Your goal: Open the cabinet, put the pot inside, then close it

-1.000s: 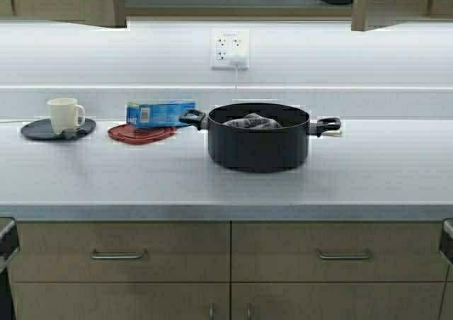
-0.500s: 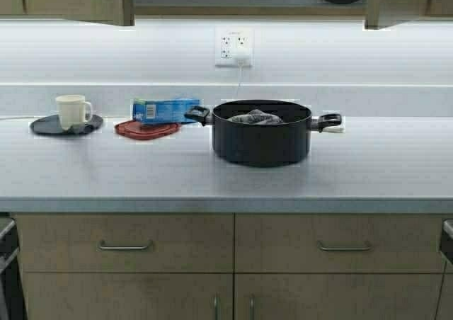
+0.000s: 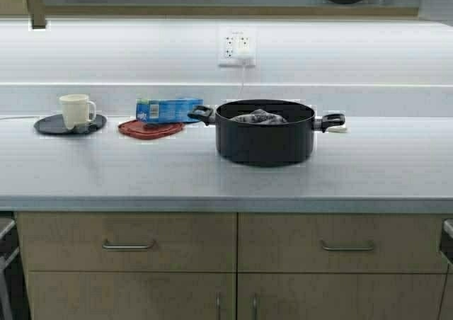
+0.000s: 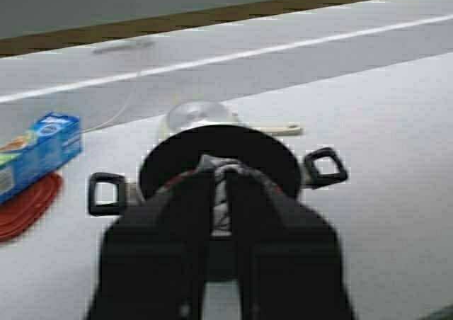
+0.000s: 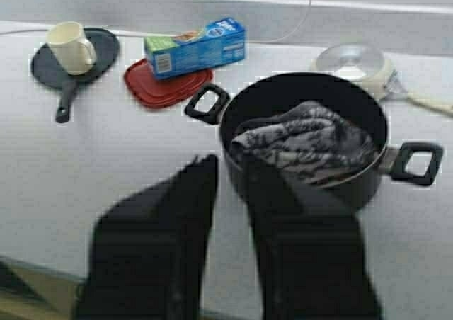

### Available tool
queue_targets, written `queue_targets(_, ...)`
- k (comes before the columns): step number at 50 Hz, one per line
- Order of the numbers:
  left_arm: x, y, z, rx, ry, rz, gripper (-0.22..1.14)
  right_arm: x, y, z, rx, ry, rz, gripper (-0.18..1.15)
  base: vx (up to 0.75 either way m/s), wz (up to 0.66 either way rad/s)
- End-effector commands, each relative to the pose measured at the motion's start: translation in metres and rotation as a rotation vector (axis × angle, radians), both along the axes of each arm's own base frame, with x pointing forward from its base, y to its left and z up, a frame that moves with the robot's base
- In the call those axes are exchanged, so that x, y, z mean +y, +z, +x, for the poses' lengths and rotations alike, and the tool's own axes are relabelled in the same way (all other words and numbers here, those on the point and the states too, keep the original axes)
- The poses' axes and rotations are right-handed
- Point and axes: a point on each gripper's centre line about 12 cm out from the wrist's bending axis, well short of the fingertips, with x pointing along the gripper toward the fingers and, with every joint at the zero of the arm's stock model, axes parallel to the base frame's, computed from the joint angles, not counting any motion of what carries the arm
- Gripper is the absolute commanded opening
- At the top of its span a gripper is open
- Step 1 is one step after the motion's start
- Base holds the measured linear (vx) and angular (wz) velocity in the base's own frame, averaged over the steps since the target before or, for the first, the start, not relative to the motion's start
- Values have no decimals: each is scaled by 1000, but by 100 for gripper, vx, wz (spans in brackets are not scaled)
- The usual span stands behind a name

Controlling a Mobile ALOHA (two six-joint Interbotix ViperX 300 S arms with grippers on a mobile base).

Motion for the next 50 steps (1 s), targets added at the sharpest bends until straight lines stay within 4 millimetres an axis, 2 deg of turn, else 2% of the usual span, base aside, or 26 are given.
queue_targets(1,3,-2,-36,-26,-21,-123,102,11,-16,-39,42,19,137,105,0,0)
queue_targets(3,4,-14,-48,11,-21,-195,106,16,-29,-53,49,10,196,104,0,0)
queue_targets(8,17,-51,-73,105,3,-433,102,24,-67,-87,17,-32,356,103,0,0)
queue_targets(13,33,-92,-88,162,28,-610,103,24,-107,-116,-2,-69,541,103,0,0)
queue_targets(15,40,-109,-90,184,46,-663,103,20,-122,-122,-1,-91,603,103,1,0)
queue_targets(20,47,-149,-94,231,69,-730,103,21,-156,-123,36,-104,714,103,1,0)
queue_targets(27,55,-200,-87,276,109,-813,103,40,-203,-110,108,-66,774,103,0,1)
queue_targets(33,59,-239,-75,344,116,-939,103,21,-241,-93,59,-149,894,103,2,-2)
queue_targets(38,63,-258,-64,359,125,-1009,103,6,-266,-86,117,-205,983,103,6,-2)
queue_targets(41,63,-259,-60,344,130,-1004,103,5,-277,-84,147,-200,964,103,10,-4)
queue_targets(50,66,-250,-55,280,138,-969,103,14,-278,-72,108,-122,888,103,19,-5)
